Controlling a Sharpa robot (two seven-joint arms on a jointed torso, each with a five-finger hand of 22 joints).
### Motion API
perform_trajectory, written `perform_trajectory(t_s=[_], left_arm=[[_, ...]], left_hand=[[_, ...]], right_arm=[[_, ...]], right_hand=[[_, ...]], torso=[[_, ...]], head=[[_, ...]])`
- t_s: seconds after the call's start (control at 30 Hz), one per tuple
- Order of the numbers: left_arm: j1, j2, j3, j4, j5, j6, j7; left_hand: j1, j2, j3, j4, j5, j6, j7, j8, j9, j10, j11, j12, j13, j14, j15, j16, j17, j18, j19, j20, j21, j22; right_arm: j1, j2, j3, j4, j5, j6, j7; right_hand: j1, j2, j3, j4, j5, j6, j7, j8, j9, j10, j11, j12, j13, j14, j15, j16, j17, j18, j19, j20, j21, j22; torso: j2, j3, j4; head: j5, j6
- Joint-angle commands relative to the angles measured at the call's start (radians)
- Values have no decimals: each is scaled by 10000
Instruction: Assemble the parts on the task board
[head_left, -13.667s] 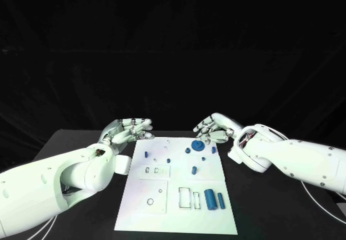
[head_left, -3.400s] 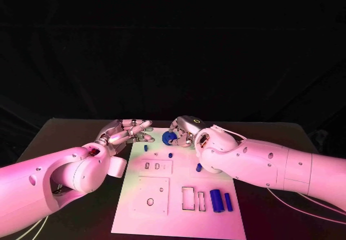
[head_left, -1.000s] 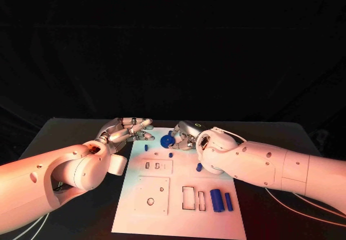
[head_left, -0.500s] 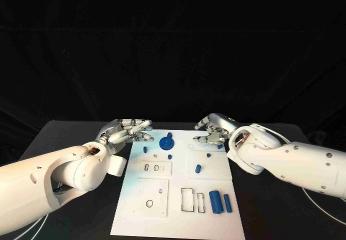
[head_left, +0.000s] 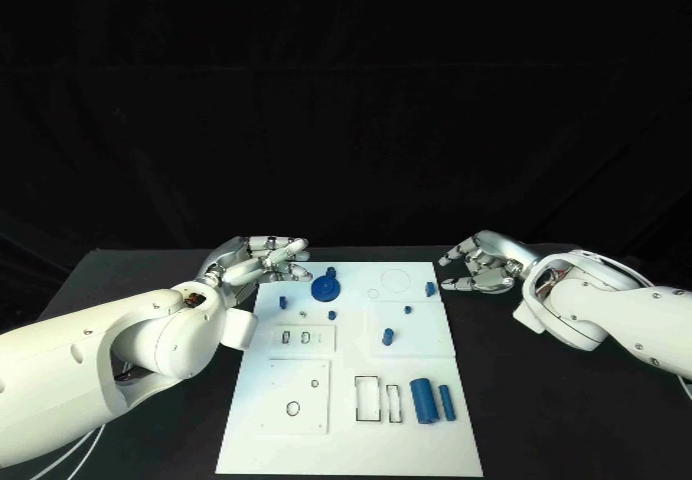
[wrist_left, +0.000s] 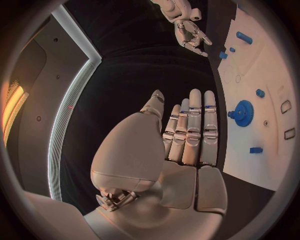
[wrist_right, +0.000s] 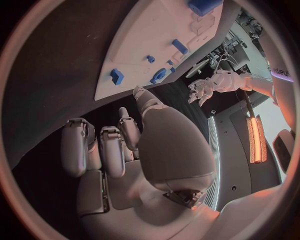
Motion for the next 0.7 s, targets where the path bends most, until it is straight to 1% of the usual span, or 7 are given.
perform_trajectory(t_s=[0.03,0.13,0.2,0.3,0.37,0.53,0.7], left_arm=[[7,42,7,-20,-2,151,57],[6,60,7,-36,-2,159,57],[6,69,7,-40,-2,168,59],[5,84,7,-51,-2,178,61],[5,92,7,-56,-2,183,61],[4,95,6,-66,-2,190,60],[4,82,6,-65,-2,193,56]], left_hand=[[5,90,-6,-48,-26,-71,-1,-67,-7,-41,4,-56,15,-66,-9,56,18,114,-40,20,-40,-10],[5,90,-6,-48,-26,-71,-1,-67,-7,-41,4,-56,15,-66,-9,56,18,114,-40,20,-40,-10],[5,90,-6,-48,-26,-71,-1,-67,-7,-41,4,-56,15,-66,-9,56,18,114,-40,20,-40,-10],[5,90,-6,-48,-26,-71,-1,-67,-7,-41,4,-56,15,-66,-9,56,18,114,-40,20,-40,-10],[5,90,-6,-48,-26,-71,-1,-67,-7,-41,4,-56,15,-66,-9,56,18,114,-40,20,-40,-10],[5,90,-6,-48,-26,-71,-1,-67,-7,-41,4,-56,15,-66,-9,56,18,114,-40,20,-40,-10],[5,90,-6,-48,-26,-71,-1,-67,-7,-41,4,-56,15,-66,-9,56,18,114,-40,20,-40,-10]], right_arm=[[-71,14,-4,-143,64,453,603],[-159,130,-6,-367,-29,357,563],[-200,204,-6,-470,-57,308,525],[-259,346,-6,-658,-88,238,450],[-289,453,-6,-782,-120,196,396],[-346,646,-6,-978,-169,145,306],[-367,840,-8,-1147,-226,116,233]], right_hand=[[78,-25,-3,-64,-29,-98,-3,-38,-14,-61,-1,-68,-7,896,-52,64,2065,120,-20,-17,-50,622],[78,-22,-12,-66,-12,-130,11,-42,-20,-54,10,-62,-1,898,-43,67,2072,115,-10,-13,-39,637],[82,-4,-12,-67,14,-149,21,-40,-23,-43,19,-52,10,901,-36,73,2085,109,6,-9,-22,658],[97,22,-2,-73,46,-153,32,-32,-23,-17,27,-26,36,919,-29,106,2155,88,62,-4,48,733],[100,28,-1,-75,54,-154,35,-29,-23,-8,29,-17,45,926,-27,119,2182,82,78,-3,68,754],[97,46,1,-73,74,-143,47,-18,-20,20,38,10,71,933,-20,131,2207,73,104,2,98,787],[89,100,10,-69,96,-87,63,15,-7,82,53,70,127,950,-5,161,2270,51,166,14,172,868]], torso=[[-14,48,-11],[-4,57,1],[-5,54,-6],[-2,57,4],[-9,48,1],[-11,47,1],[-12,36,-14]], head=[[-17,-13],[-23,-1],[-10,-24],[-28,-62],[-23,-86],[-6,-114],[4,-135]])
